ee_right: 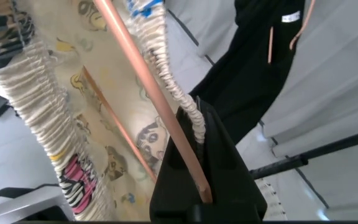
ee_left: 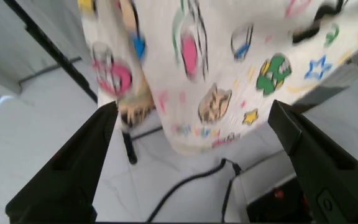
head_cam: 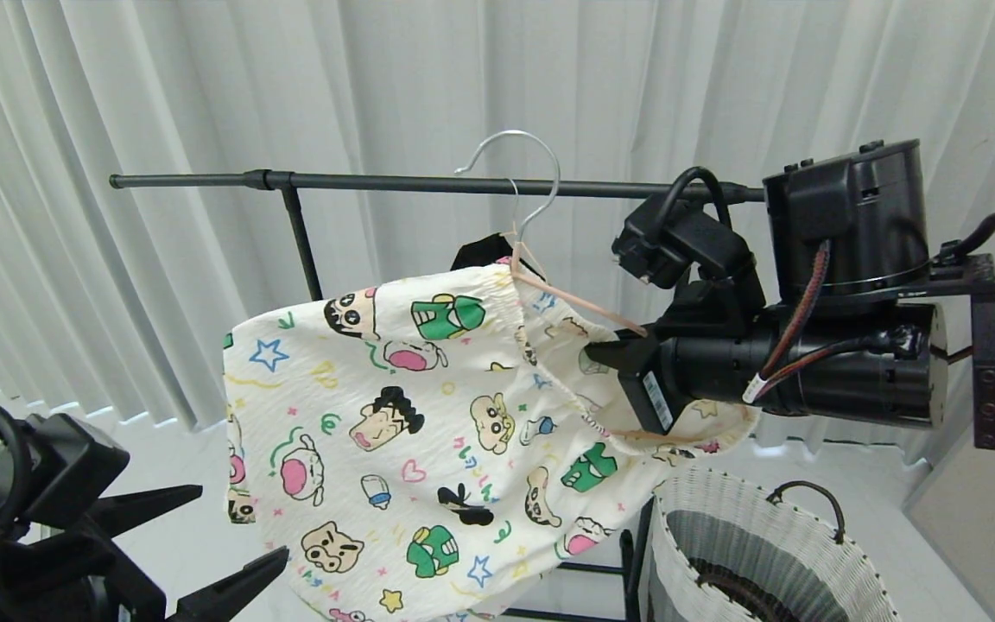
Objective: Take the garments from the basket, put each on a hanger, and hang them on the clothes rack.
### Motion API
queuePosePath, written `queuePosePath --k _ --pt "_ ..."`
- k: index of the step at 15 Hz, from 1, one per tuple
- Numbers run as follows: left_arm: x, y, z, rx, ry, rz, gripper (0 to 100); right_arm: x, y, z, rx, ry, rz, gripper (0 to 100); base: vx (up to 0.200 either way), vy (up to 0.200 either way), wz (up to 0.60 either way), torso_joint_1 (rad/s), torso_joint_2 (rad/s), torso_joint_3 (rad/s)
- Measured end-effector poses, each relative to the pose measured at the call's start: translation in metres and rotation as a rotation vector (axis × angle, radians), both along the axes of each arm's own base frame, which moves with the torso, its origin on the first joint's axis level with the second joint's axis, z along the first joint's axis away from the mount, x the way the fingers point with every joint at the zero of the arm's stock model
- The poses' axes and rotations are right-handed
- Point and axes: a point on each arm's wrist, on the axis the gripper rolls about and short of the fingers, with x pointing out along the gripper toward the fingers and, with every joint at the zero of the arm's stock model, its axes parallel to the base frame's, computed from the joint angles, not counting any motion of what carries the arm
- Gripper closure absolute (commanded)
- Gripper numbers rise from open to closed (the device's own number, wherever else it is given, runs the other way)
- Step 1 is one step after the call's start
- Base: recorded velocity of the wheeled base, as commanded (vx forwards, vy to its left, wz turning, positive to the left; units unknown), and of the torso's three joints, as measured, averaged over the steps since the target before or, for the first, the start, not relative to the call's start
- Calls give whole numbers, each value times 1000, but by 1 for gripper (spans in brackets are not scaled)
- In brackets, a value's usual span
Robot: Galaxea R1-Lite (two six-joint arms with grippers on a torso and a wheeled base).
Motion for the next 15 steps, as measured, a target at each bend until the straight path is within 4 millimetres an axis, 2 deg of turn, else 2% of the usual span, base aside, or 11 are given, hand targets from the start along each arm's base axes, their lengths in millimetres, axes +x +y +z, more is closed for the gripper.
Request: queuePosePath --k 3,6,7,15 --pt "22 -2 7 -22 -74 18 0 -2 7 -1 7 12 16 100 0 0 0 0 0 0" --pt "35 -4 0 -19 -40 27 0 -4 10 -1 11 16 23 100 0 0 0 0 0 0" --pt "38 -4 -2 -18 -36 27 100 -4 10 -1 10 16 25 100 0 0 0 0 0 0" --pt "48 -1 -7 -17 -13 60 100 -2 9 -4 -4 15 -11 100 0 0 0 0 0 0"
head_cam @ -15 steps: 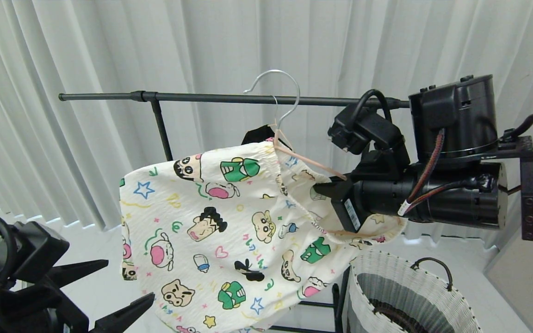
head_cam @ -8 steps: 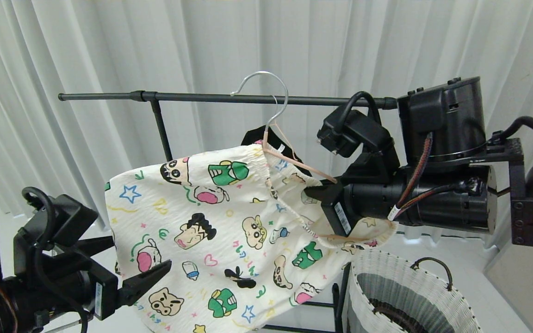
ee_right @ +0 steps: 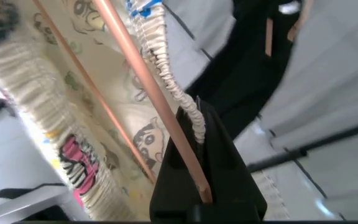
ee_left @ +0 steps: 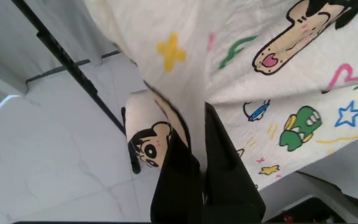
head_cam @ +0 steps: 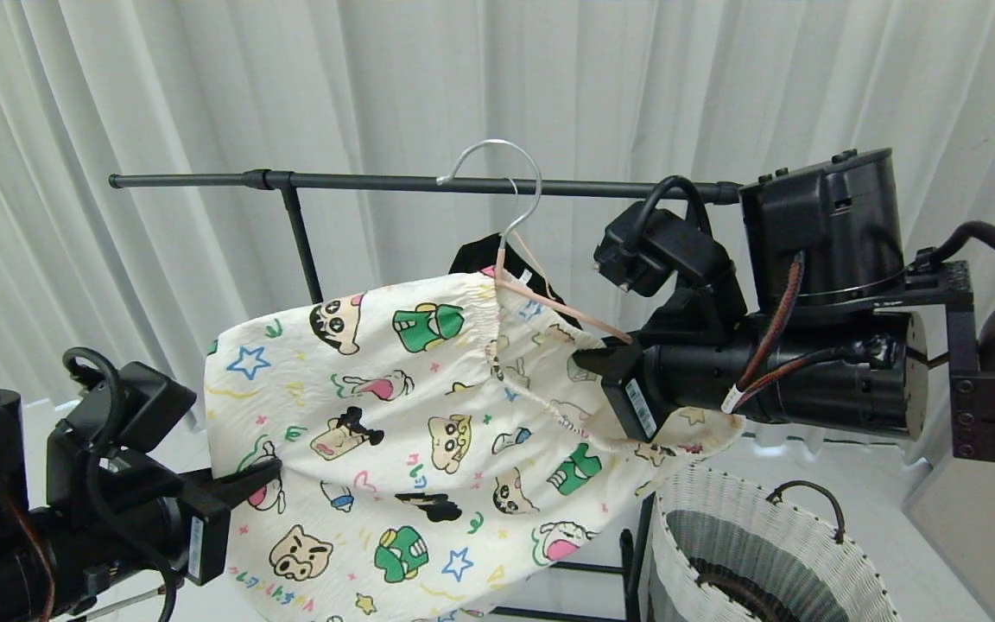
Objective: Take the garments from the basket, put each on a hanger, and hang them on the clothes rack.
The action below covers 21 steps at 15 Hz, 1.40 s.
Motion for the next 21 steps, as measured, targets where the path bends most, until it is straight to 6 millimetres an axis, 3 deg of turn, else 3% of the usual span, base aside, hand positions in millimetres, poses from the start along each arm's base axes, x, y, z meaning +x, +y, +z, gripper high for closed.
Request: queuePosePath --k 7,18,19,21 --pt "-11 13 12 -96 -40 116 100 10 -15 -13 -119 24 -149 100 0 0 0 0 0 0" --pt "-14 26 10 -67 -55 190 100 11 -32 -17 -163 58 -195 100 0 0 0 0 0 0" --pt "-14 26 10 -49 -61 182 0 11 -32 -16 -160 56 -196 100 0 0 0 0 0 0" --pt "-14 23 10 -39 -63 163 0 11 -33 -14 -158 51 -205 100 0 0 0 0 0 0"
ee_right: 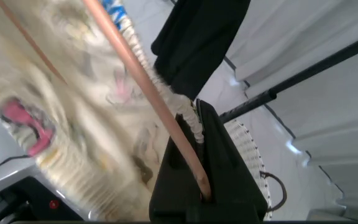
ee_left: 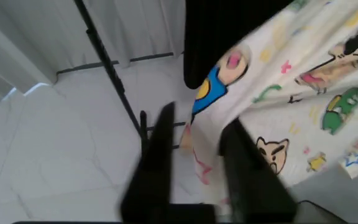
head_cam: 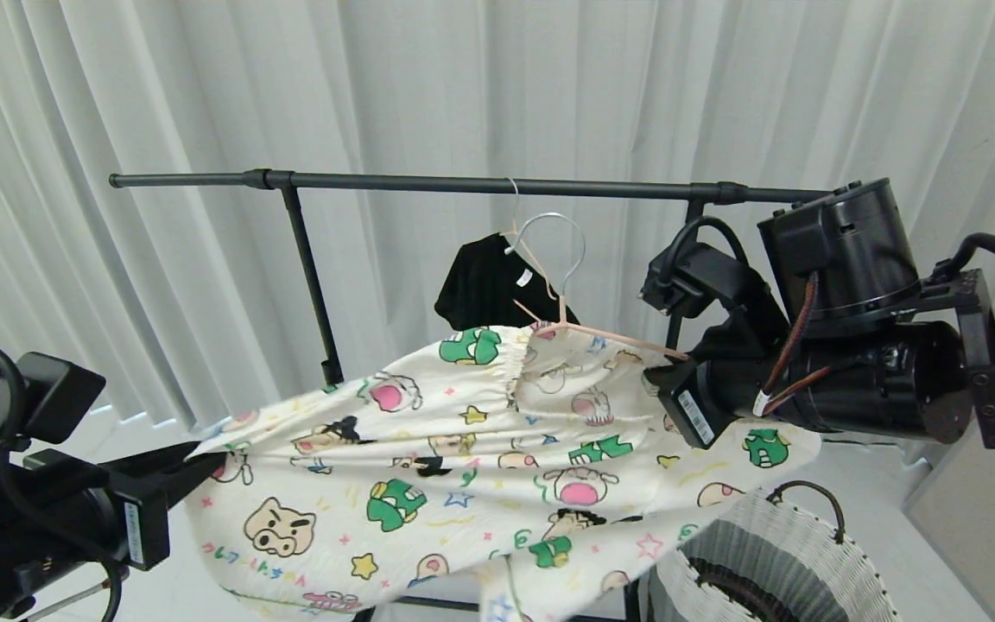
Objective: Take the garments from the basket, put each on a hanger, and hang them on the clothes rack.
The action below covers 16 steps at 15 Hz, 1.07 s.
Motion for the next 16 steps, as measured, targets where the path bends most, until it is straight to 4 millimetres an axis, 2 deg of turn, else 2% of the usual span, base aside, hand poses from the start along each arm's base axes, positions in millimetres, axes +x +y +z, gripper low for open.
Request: queuePosePath --k 3,6,9,13,16 --pt "-1 -2 -3 47 -2 -35 0 0 1 2 6 -4 4 100 0 0 0 0 0 0" --pt "-4 -2 -15 127 28 -75 0 1 2 7 24 -15 4 100 0 0 0 0 0 0" --pt "-6 -2 -22 137 53 -82 0 2 3 8 62 3 -18 100 0 0 0 0 0 0" --pt "0 -5 -15 68 50 -67 0 -4 9 11 94 13 -3 100 0 0 0 0 0 0" --pt "2 -16 -4 0 4 -117 0 -6 13 14 107 10 15 100 0 0 0 0 0 0"
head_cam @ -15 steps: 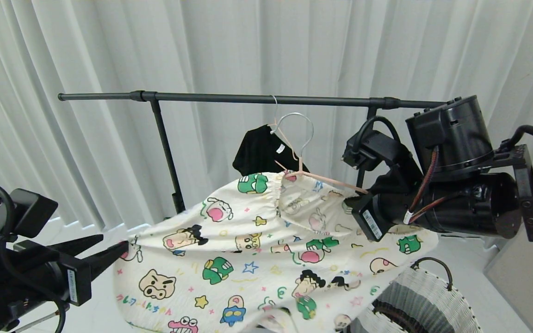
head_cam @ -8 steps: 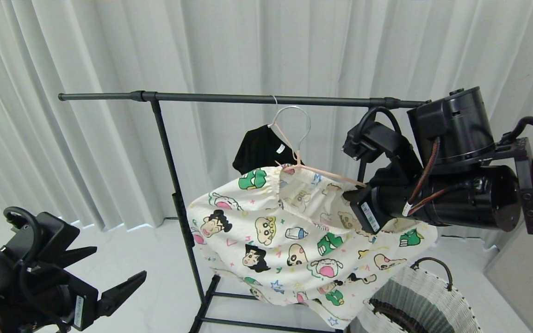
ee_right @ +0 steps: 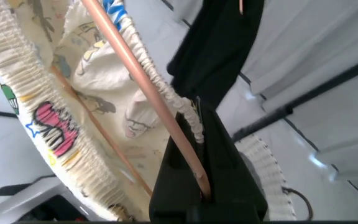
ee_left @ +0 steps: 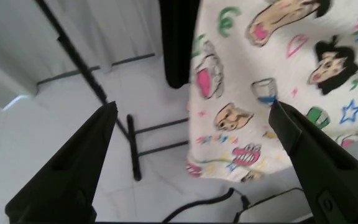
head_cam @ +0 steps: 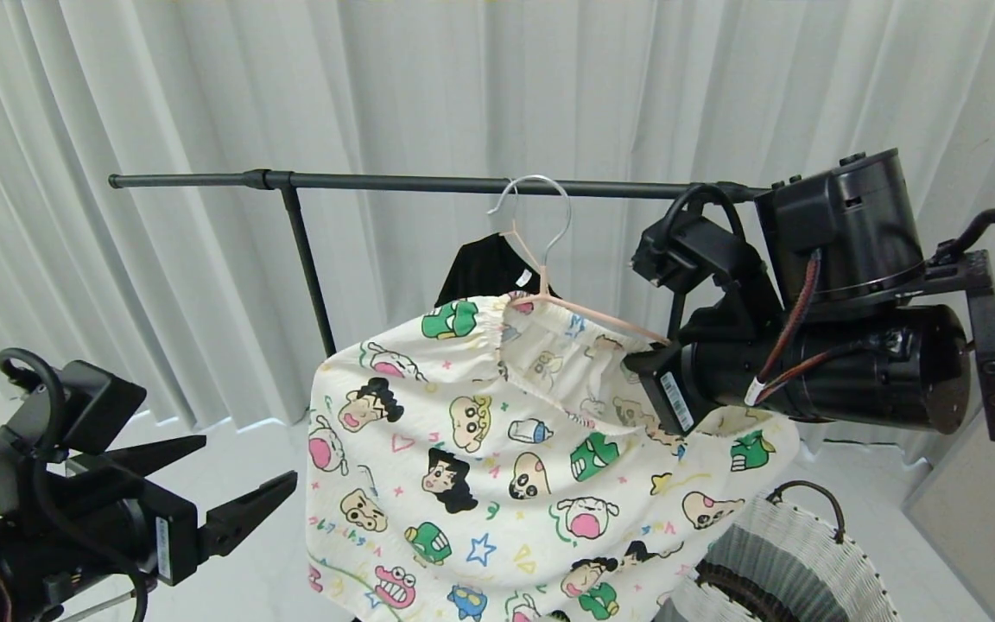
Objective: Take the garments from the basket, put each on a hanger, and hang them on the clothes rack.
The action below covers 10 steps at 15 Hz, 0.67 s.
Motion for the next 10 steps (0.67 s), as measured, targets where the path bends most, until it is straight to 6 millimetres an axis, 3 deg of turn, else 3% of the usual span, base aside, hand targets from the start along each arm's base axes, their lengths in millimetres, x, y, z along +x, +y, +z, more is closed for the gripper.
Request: queuePosePath --k 8,9,10 --pt "22 -4 -1 -15 -54 -8 0 -12 -4 18 94 11 141 100 0 0 0 0 0 0" --pt "23 -4 -2 -15 -47 -7 100 -12 -4 19 96 9 141 100 0 0 0 0 0 0" --pt "23 -3 -3 -15 -44 -7 100 -13 -5 20 97 6 140 100 0 0 0 0 0 0"
